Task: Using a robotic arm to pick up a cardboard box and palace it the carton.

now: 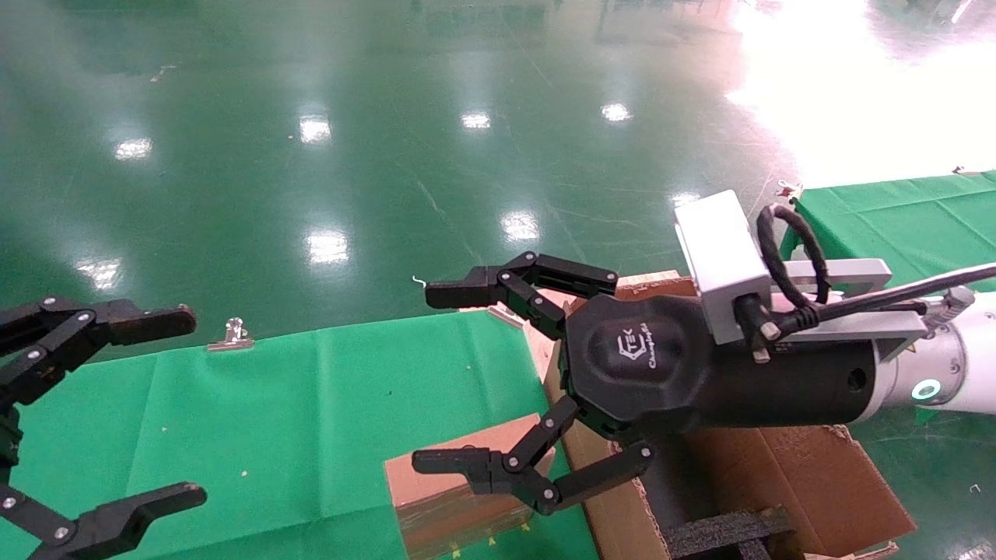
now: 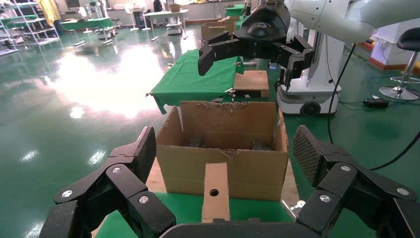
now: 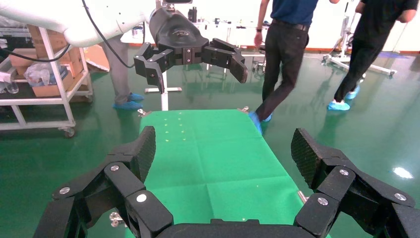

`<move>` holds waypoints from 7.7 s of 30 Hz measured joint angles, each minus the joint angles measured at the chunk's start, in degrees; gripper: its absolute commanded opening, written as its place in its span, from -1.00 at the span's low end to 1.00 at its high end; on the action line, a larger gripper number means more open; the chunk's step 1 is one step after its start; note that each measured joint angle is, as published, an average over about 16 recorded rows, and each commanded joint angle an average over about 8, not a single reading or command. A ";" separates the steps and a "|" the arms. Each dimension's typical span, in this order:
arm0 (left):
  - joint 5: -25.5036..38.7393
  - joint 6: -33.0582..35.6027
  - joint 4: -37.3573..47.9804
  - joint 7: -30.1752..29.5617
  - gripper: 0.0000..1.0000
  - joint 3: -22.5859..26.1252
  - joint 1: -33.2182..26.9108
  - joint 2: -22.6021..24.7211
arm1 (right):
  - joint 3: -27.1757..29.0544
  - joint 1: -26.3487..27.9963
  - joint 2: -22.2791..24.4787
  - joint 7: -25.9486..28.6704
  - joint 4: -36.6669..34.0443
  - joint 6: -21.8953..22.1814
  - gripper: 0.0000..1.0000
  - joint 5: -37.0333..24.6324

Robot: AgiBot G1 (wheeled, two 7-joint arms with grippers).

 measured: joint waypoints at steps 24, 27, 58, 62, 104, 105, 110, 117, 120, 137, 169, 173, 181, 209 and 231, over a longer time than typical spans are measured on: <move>0.00 0.00 0.00 0.00 -1.00 0.00 0.00 0.00 | -0.01 0.00 -0.01 0.01 0.01 -0.02 1.00 0.00; 0.00 0.00 0.01 0.00 -1.00 0.00 0.00 0.00 | -0.11 0.13 -0.08 0.02 0.01 -0.07 1.00 -0.17; -0.07 -0.01 0.06 0.08 -1.00 0.13 -0.06 -0.03 | -18.28 17.27 -7.73 -0.60 1.27 -3.49 1.00 -33.40; -0.08 -0.02 0.06 0.09 -1.00 0.15 -0.06 -0.04 | -21.05 19.26 -9.33 -0.52 1.70 -3.31 1.00 -37.37; -0.16 -0.09 0.08 0.14 1.00 0.24 -0.06 -0.09 | -34.59 26.98 -18.32 -1.30 2.48 -2.55 -1.00 -54.10; -0.16 -0.09 0.08 0.14 1.00 0.24 -0.06 -0.09 | -34.56 26.97 -18.31 -1.30 2.48 -2.55 -1.00 -54.09; -0.16 -0.09 0.08 0.14 1.00 0.24 -0.06 -0.09 | -34.46 26.92 -18.25 -1.33 2.50 -2.58 -1.00 -54.05; -0.16 -0.09 0.08 0.14 1.00 0.24 -0.06 -0.09 | -34.37 26.88 -18.20 -1.36 2.53 -2.61 -1.00 -54.01; -0.16 -0.08 0.08 0.14 1.00 0.24 -0.06 -0.09 | -34.35 26.87 -18.19 -1.37 2.54 -2.63 -1.00 -53.99; -0.17 -0.07 0.10 0.15 1.00 0.26 -0.08 -0.08 | -34.16 29.24 -18.00 -1.98 0.79 -3.48 -1.00 -51.91; -0.25 -0.10 0.13 0.22 1.00 0.39 -0.12 -0.12 | -56.68 65.74 -11.88 -12.80 -18.16 -5.46 -1.00 -27.51; -0.26 -0.11 0.13 0.23 1.00 0.41 -0.13 -0.13 | -60.31 68.69 -9.14 -13.31 -18.73 -5.49 -1.00 -26.79; -0.28 -0.12 0.13 0.24 1.00 0.44 -0.13 -0.14 | -68.80 75.65 -2.17 -14.09 -19.46 -5.68 -1.00 -27.57; -0.34 -0.17 0.14 0.29 1.00 0.52 -0.14 -0.18 | -90.18 84.18 10.26 -15.12 -22.05 -4.62 -1.00 -25.76; -0.36 -0.17 0.19 0.32 1.00 0.57 -0.16 -0.19 | -92.34 83.36 13.03 5.87 -15.06 2.38 -1.00 -29.88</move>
